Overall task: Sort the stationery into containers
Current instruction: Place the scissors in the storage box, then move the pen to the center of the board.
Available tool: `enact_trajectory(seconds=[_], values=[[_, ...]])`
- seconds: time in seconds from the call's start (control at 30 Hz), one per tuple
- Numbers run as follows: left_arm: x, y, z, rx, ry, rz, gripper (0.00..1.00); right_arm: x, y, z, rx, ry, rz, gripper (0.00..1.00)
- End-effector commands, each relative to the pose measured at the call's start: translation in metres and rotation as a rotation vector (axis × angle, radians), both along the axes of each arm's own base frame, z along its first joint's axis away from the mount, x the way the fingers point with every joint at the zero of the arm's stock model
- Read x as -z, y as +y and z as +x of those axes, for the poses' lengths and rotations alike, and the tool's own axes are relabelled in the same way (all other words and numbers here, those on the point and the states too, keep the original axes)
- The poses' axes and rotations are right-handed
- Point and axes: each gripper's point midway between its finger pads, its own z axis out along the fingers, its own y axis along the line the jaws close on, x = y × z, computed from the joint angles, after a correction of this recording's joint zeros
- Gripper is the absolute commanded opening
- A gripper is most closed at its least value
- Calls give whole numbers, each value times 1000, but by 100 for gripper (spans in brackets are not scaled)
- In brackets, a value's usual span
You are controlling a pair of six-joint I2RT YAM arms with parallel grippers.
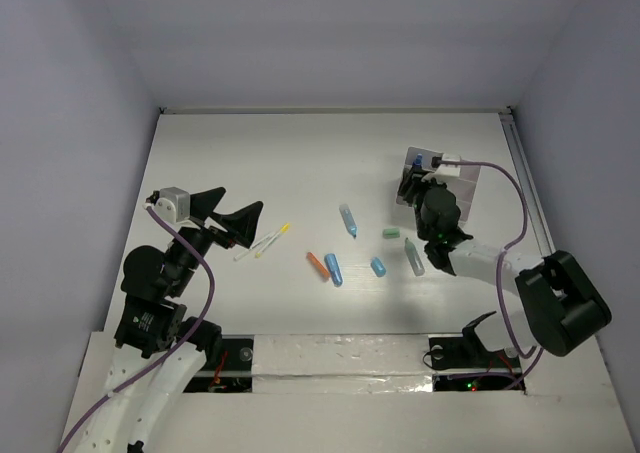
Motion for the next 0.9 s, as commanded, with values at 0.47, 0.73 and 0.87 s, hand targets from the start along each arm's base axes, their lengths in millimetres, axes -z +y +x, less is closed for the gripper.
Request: enact_trajectory(seconds=[0.47,0.73,0.87], values=[[-24,5,-1,-23,-62,-23,99,42,256,-48,-740,422,61,60],[-25,7,-2,-28,-67,-24,99,96,338,-77,-862,574,12,75],[-25,7,-2,-28,-69,-23,99,119,356,-92,-863,624,3,74]])
